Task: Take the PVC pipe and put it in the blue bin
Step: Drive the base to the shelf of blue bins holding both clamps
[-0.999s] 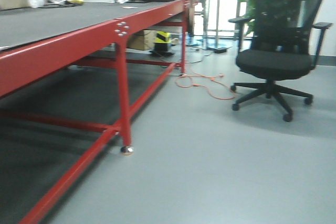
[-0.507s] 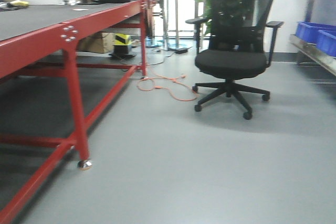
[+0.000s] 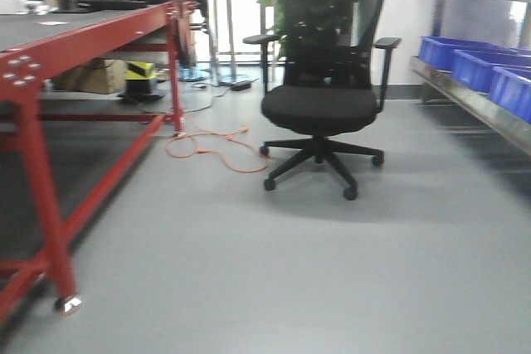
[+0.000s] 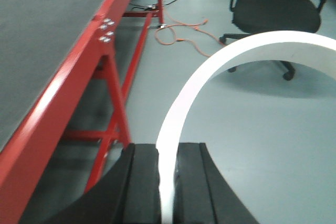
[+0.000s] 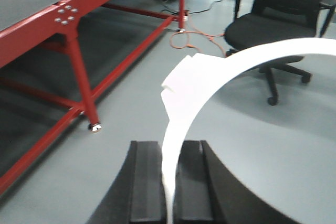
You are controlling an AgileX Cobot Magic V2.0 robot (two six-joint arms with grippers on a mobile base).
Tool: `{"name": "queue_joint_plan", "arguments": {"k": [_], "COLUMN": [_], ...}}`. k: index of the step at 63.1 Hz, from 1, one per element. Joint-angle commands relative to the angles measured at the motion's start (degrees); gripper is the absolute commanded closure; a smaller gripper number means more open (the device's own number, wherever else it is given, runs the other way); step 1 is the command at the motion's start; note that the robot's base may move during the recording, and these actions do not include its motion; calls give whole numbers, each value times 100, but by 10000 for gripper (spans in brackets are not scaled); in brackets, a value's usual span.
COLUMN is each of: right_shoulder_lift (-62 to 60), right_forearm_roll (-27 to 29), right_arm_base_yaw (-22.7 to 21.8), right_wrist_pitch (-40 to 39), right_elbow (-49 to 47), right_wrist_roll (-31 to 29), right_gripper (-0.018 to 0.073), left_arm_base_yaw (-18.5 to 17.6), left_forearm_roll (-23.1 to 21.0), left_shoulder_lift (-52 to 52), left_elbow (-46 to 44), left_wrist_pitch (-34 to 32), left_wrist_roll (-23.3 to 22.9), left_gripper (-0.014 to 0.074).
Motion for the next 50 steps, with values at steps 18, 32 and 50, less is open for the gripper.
{"name": "queue_joint_plan", "arguments": {"k": [18, 32, 50], "right_shoulder_lift": [-9, -9, -9], "right_forearm_roll": [-31, -31, -31], "right_arm_base_yaw": [8, 8, 8], "right_wrist_pitch": [-143, -143, -155], "right_elbow": [-3, -3, -3], "right_wrist_roll": [-14, -14, -14], "right_gripper": [713, 713, 713], "left_arm_base_yaw": [-27, -27, -27], "left_forearm_roll": [-35, -35, -35], "left_shoulder_lift": [-35, -35, -35], "left_elbow": [-10, -10, -10], "left_wrist_pitch": [-132, -132, -132], "left_wrist_roll": [-15, -15, -15], "left_gripper": [707, 707, 707]}}
